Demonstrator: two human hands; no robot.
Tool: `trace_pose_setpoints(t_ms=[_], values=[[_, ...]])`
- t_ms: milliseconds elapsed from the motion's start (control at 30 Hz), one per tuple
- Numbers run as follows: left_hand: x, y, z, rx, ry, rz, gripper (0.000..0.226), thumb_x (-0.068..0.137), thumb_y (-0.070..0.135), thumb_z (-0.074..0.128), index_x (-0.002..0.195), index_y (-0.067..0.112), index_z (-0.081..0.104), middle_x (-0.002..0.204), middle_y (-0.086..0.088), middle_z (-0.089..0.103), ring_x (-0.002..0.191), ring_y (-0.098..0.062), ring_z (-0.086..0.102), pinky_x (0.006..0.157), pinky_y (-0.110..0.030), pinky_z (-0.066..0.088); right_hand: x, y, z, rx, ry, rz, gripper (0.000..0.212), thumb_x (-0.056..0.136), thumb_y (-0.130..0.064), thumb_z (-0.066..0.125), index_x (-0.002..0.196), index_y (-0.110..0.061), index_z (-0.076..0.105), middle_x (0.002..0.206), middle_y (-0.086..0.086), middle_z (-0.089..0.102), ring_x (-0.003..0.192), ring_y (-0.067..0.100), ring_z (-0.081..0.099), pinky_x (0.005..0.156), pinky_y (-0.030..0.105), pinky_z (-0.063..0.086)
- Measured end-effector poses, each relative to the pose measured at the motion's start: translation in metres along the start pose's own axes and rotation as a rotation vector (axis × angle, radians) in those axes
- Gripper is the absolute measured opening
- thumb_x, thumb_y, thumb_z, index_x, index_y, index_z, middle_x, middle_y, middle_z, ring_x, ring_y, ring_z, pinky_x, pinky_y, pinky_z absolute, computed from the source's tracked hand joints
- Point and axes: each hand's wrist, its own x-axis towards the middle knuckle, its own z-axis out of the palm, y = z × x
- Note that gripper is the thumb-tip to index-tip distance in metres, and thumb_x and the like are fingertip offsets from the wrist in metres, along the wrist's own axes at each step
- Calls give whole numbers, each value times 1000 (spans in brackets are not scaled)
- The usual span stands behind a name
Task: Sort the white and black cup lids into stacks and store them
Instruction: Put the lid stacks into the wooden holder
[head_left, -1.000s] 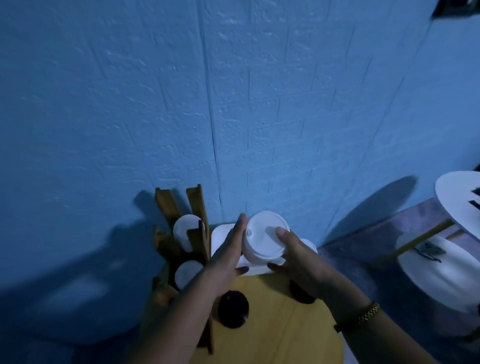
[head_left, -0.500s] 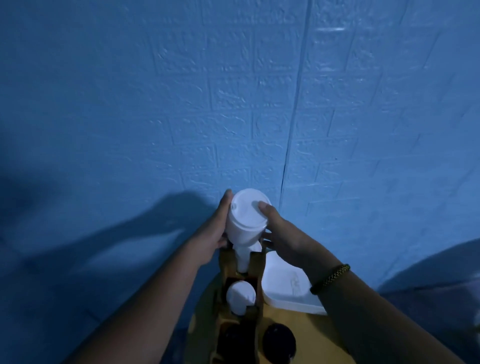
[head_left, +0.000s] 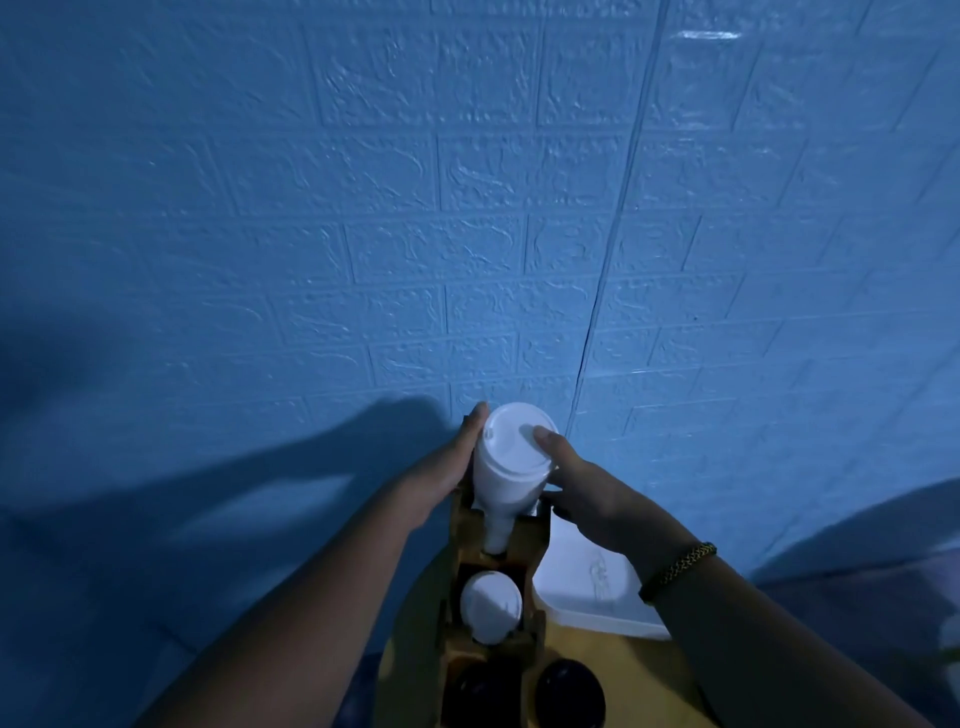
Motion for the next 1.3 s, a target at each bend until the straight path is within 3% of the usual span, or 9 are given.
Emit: trace_pose_setpoints(t_ms=[200, 433, 533, 700, 800, 900, 1067, 1167, 1300], values=[[13, -13, 1, -14, 2, -35, 64, 97, 74, 25, 126, 34, 65, 131, 4, 63, 120, -14, 56, 97, -30, 41, 21, 26, -5, -23, -12, 38, 70, 76, -84, 53, 130, -41, 61, 129, -13, 66, 122, 15, 56, 113, 38, 32], [25, -19, 6, 3, 9, -67, 44, 101, 68, 25, 117, 39, 54, 120, 6, 53, 109, -9, 49, 66, -14, 40, 29, 43, -7, 48, -17, 65, 65, 78, -79, 55, 121, -33, 70, 113, -12, 73, 103, 7, 62, 115, 44, 27], [33, -24, 9, -16, 16, -62, 41, 100, 69, 28, 111, 40, 56, 116, 8, 57, 105, -8, 53, 74, -21, 43, 34, 51, -15, 54, 11, 86, 57, 79, -78, 54, 114, -37, 71, 97, -21, 72, 100, 4, 61, 118, 46, 25], [37, -27, 7, -25, 44, -55, 57, 96, 76, 27, 111, 38, 65, 121, 4, 61, 114, -14, 56, 93, -31, 41, 40, 48, -13, 77, -12, 127, 68, 73, -84, 58, 118, -35, 71, 116, -9, 72, 113, 14, 60, 117, 46, 31], [36, -29, 6, -75, 80, -35, 56, 100, 70, 23, 101, 39, 70, 113, 9, 67, 105, -8, 62, 92, -30, 45, 43, 34, -5, 68, -1, 107, 56, 85, -72, 55, 104, -25, 78, 108, 5, 75, 98, 15, 65, 98, 34, 45], [36, -31, 6, -113, 125, -15, 56, 99, 72, 24, 99, 42, 72, 114, 8, 72, 103, -7, 64, 93, -32, 49, 48, 28, -4, 77, 28, 97, 55, 87, -67, 56, 104, -18, 76, 94, -2, 77, 84, 11, 68, 88, 29, 47], [38, -31, 7, -92, 114, -9, 63, 97, 77, 23, 106, 42, 74, 119, 5, 74, 101, -10, 65, 85, -30, 52, 51, 31, -6, 63, 82, 133, 79, 65, -84, 65, 108, -19, 76, 104, 0, 74, 100, 20, 65, 106, 39, 44], [37, -30, 8, -77, 87, -18, 62, 95, 79, 21, 103, 43, 72, 126, 6, 69, 113, -13, 62, 103, -35, 49, 48, 33, -8, 61, 99, 159, 92, 53, -91, 66, 114, -23, 73, 110, -2, 71, 107, 21, 62, 114, 48, 36], [29, -23, 10, -86, 66, -22, 55, 99, 73, 20, 100, 45, 67, 125, 6, 65, 109, -11, 60, 100, -33, 46, 41, 30, -10, 52, 74, 154, 78, 63, -91, 60, 103, -26, 77, 102, -5, 75, 106, 20, 63, 112, 47, 38]])
